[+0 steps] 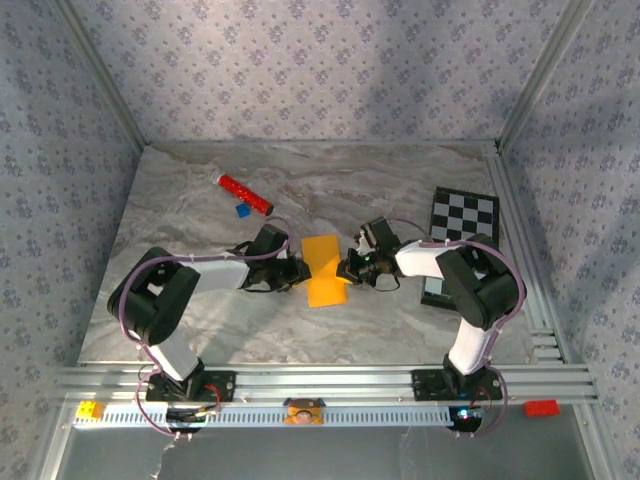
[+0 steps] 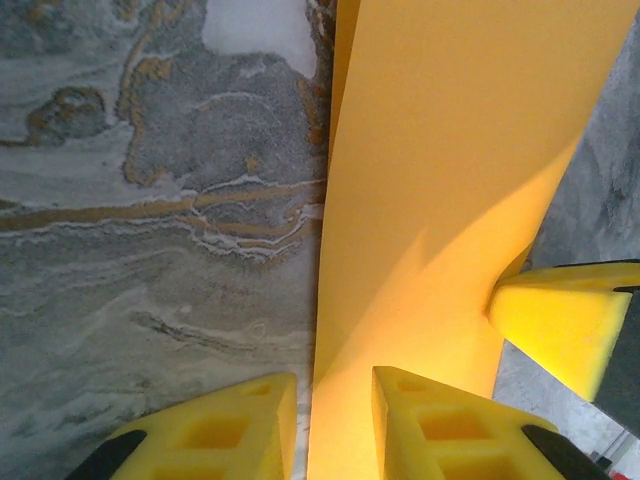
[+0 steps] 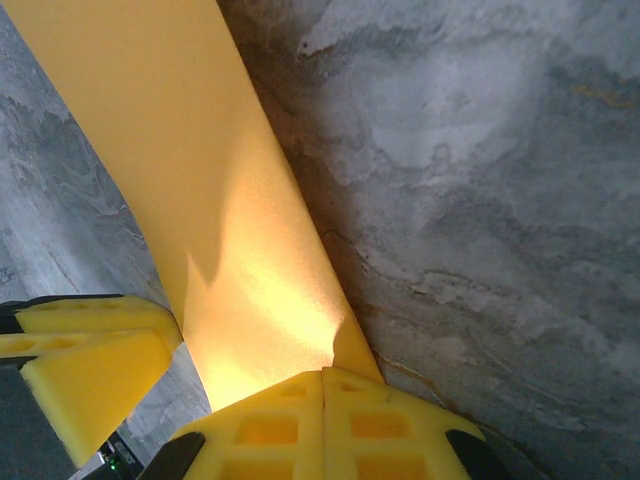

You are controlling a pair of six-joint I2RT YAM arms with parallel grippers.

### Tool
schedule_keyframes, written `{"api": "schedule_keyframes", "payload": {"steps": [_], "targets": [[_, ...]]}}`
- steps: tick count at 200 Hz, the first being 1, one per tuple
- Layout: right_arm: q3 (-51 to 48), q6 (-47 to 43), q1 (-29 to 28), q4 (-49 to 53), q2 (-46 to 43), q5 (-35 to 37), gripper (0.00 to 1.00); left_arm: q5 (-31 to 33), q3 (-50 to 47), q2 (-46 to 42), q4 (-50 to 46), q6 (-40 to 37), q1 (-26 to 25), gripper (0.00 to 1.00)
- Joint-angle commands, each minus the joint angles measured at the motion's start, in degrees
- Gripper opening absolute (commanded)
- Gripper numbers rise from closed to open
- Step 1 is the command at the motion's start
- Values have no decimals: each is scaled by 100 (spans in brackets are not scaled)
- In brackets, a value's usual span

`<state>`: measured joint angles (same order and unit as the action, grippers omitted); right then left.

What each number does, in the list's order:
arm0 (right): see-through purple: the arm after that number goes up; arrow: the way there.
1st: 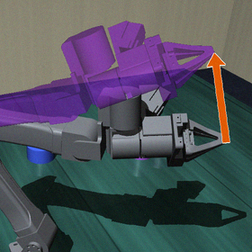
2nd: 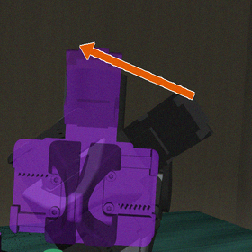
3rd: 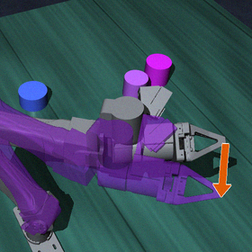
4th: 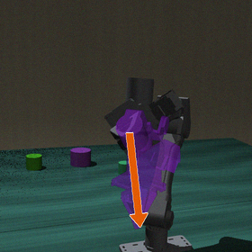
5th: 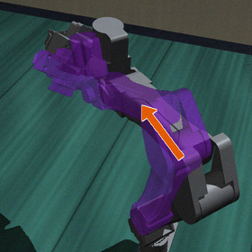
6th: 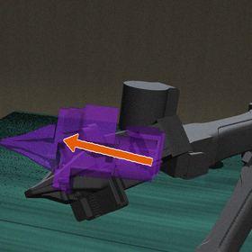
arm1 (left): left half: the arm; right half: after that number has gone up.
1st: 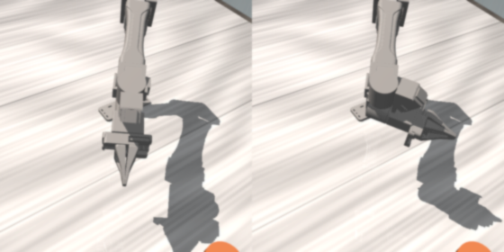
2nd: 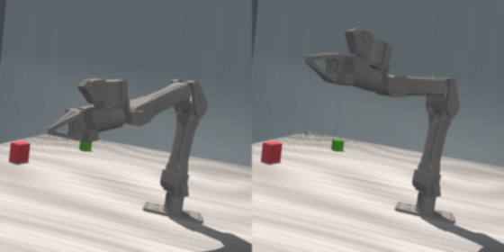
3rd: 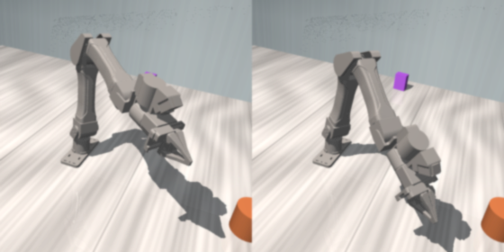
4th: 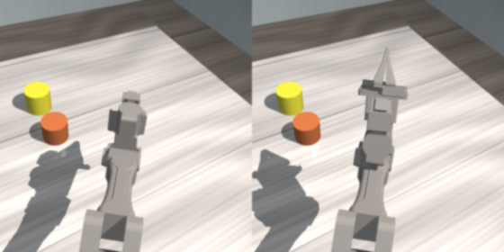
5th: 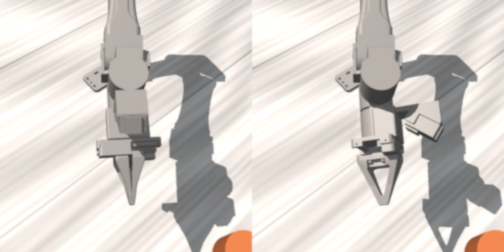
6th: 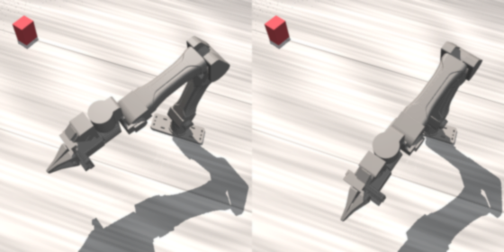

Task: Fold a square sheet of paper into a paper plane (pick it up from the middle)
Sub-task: Third fold the triangle at the center of the table.

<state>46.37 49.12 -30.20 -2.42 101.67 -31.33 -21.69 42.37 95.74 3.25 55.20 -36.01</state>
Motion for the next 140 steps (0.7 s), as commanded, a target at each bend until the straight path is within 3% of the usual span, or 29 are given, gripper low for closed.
{"api": "schedule_keyframes", "payload": {"steps": [1, 140], "targets": [[-215, 28, -26, 547, 248, 417, 4, -245, 162, 284, 374, 26, -102, 26], [-279, 80, 32, 335, 178, 228, 5, -257, 166, 313, 484, 61, -109, 22]]}}
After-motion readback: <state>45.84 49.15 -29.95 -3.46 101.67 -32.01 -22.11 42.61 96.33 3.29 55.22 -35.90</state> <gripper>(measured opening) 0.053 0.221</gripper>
